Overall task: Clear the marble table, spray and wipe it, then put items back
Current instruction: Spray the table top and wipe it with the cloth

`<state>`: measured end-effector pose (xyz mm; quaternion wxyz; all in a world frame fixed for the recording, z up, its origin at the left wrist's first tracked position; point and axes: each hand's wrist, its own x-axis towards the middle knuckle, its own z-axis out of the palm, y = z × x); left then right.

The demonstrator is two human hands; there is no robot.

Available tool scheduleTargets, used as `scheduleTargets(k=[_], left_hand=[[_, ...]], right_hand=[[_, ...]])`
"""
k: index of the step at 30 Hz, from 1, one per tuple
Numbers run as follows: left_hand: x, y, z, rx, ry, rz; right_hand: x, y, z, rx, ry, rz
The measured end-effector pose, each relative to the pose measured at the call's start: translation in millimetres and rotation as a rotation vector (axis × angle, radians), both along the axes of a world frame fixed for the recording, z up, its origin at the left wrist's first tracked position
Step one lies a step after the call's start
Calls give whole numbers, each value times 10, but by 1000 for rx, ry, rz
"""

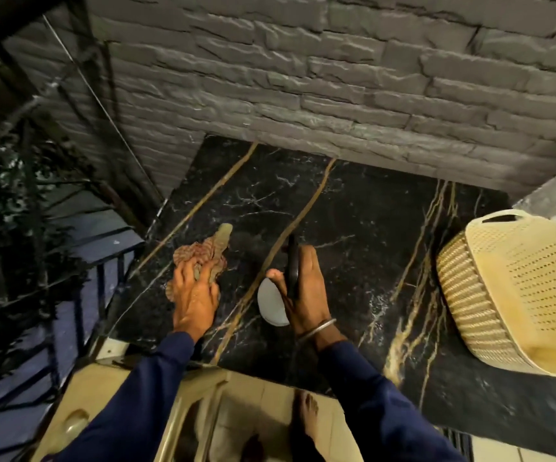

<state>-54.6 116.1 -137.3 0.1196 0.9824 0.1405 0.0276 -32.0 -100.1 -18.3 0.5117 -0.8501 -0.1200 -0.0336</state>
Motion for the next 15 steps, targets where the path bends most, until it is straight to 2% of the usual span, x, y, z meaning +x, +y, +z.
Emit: scheduleTargets(k=[6,15], left_hand=[[51,21,3,49,28,24],[37,5,-2,84,24,36]], right_hand=[[58,285,-185,31,6,76],[121,285,-245,-59,39,78]])
